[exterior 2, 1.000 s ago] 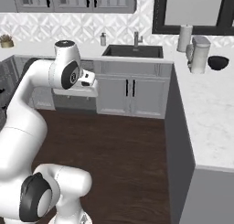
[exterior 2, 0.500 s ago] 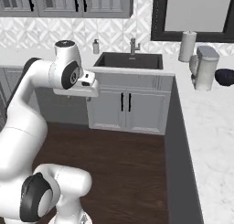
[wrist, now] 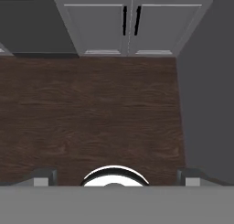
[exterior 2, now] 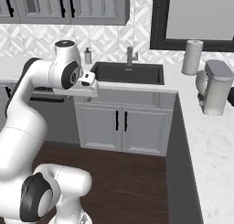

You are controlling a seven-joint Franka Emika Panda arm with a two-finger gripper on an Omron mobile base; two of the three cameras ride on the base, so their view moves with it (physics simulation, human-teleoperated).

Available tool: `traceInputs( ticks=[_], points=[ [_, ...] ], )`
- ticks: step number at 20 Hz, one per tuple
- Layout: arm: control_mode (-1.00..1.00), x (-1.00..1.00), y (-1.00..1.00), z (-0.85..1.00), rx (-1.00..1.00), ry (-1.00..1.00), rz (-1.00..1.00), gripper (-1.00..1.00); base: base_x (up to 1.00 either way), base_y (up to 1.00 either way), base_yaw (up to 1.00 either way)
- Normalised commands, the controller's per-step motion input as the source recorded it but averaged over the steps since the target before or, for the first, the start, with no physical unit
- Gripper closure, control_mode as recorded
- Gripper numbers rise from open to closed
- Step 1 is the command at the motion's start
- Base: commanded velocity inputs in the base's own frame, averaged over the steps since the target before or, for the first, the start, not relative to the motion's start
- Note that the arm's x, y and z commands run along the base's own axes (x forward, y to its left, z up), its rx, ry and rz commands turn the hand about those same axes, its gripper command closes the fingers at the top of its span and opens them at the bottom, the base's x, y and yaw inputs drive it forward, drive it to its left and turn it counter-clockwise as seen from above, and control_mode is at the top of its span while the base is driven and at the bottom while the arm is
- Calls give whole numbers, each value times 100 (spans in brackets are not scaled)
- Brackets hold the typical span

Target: Navigate to the sink.

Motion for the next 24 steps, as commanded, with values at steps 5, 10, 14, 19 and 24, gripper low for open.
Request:
traceInputs(
  ticks=[5, 10, 14, 19, 24],
  points=[
    [100, 0, 0, 0, 0, 0, 0, -100, 100, -16, 2],
    [100, 0, 0, 0, 0, 0, 0, -100, 100, -13, 4],
    [100, 0, 0, 0, 0, 0, 0, -100, 100, -14, 4],
    [100, 0, 0, 0, 0, 0, 0, -100, 91, -31, 2],
    [100, 0, 0, 0, 0, 0, 0, -100, 66, -40, 0]
  ],
)
